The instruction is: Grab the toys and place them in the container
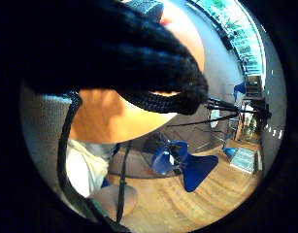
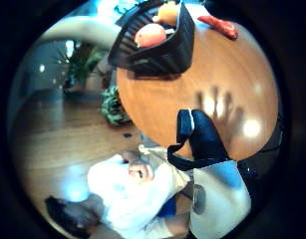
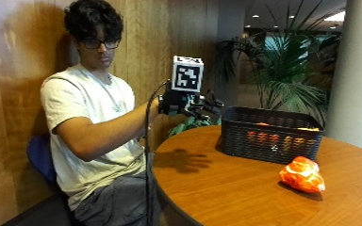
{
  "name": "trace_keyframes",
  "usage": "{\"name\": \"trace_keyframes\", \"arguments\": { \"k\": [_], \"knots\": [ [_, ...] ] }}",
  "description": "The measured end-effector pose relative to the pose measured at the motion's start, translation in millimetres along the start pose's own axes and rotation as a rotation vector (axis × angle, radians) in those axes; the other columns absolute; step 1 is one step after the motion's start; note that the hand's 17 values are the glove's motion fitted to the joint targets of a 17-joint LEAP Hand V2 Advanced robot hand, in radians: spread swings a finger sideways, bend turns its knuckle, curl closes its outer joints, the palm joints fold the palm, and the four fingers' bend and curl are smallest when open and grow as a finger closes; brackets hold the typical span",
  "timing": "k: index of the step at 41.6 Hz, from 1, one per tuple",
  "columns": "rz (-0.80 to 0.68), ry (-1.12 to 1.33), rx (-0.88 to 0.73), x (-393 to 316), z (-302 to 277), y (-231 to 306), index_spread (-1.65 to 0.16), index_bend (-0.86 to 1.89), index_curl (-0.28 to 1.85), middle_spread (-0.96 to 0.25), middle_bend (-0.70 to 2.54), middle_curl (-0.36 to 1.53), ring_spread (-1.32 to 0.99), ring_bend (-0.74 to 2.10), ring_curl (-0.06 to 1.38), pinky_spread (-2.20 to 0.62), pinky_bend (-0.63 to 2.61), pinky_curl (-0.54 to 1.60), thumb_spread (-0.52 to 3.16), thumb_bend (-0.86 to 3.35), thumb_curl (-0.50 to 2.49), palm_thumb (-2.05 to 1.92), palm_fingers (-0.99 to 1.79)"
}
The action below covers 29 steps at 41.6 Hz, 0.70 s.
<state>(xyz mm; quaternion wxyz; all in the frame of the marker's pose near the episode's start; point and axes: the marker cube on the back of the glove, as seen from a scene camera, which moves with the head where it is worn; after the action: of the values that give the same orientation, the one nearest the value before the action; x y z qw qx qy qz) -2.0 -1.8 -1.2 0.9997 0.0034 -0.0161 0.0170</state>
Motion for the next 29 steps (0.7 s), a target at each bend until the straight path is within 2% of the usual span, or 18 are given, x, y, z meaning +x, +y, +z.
{"name": "trace_keyframes", "arguments": {
  "k": [5, 12, 29],
  "knots": [
    [0.021, -0.020, -0.004, 0, 0, -1, -0.16, 0.19, 0.09, 0.03, 0.05, 0.00, 0.03, 0.20, 0.03, 0.05, 0.83, 0.22, 0.71, 0.23, 0.09, 0.29, 0.00],
    [0.041, -0.054, -0.001, 1, -1, -2, -0.21, 0.21, 0.16, 0.04, 0.09, 0.02, 0.04, 0.23, 0.07, 0.07, 0.93, 0.27, 1.05, 0.25, 0.14, 0.30, -0.06],
    [0.084, -0.043, 0.026, 25, -12, -14, -0.24, 0.18, 0.27, 0.05, 0.11, 0.07, 0.05, 0.27, 0.14, 0.08, 0.99, 0.31, 1.34, 0.23, 0.24, 0.28, -0.12]
  ]
}}
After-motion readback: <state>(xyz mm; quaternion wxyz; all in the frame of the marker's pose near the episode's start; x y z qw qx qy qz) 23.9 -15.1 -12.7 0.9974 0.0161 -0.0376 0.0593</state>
